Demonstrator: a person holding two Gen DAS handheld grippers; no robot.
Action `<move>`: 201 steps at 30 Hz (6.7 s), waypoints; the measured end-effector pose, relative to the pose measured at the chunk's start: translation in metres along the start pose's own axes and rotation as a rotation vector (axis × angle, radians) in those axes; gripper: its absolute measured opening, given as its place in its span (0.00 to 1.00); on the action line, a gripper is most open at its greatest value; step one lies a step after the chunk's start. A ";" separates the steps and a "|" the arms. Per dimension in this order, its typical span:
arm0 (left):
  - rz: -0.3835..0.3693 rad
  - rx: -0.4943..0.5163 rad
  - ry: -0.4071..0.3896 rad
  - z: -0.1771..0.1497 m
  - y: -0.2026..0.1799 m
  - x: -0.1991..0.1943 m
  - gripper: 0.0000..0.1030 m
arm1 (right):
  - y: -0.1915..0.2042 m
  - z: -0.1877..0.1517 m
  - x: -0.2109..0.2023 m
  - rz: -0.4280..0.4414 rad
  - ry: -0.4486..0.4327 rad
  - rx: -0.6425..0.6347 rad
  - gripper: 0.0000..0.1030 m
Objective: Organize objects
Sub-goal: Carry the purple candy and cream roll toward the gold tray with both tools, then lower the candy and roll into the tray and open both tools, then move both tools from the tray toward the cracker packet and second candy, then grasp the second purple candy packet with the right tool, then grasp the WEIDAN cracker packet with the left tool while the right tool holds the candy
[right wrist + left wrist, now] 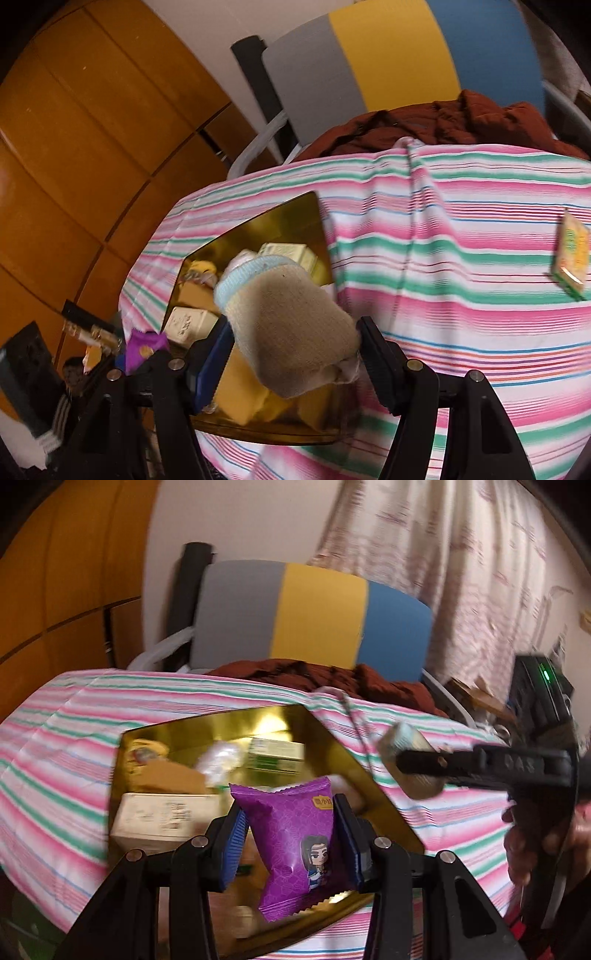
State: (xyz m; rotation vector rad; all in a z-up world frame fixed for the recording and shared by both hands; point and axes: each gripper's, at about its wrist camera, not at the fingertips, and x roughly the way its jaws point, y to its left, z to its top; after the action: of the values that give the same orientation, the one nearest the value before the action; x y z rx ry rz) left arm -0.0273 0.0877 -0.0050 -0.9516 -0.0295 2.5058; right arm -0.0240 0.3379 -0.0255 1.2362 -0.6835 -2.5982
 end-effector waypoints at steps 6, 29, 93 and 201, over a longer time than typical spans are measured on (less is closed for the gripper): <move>0.054 -0.089 -0.008 0.002 0.043 -0.007 0.44 | 0.018 -0.011 0.015 0.017 0.043 -0.040 0.66; 0.025 -0.170 0.072 0.060 0.059 0.070 0.56 | 0.039 -0.021 0.046 -0.143 0.074 -0.159 0.77; -0.013 0.123 0.082 -0.003 -0.048 0.020 0.61 | -0.180 0.004 -0.105 -0.713 -0.046 0.189 1.00; -0.161 0.428 0.281 -0.028 -0.295 0.218 0.46 | -0.304 0.026 -0.072 -0.531 0.106 -0.004 0.35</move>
State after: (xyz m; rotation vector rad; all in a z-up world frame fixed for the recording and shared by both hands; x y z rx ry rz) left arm -0.0318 0.4402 -0.1102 -1.0542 0.4788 2.0905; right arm 0.0107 0.6385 -0.1074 1.7371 -0.3642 -2.8976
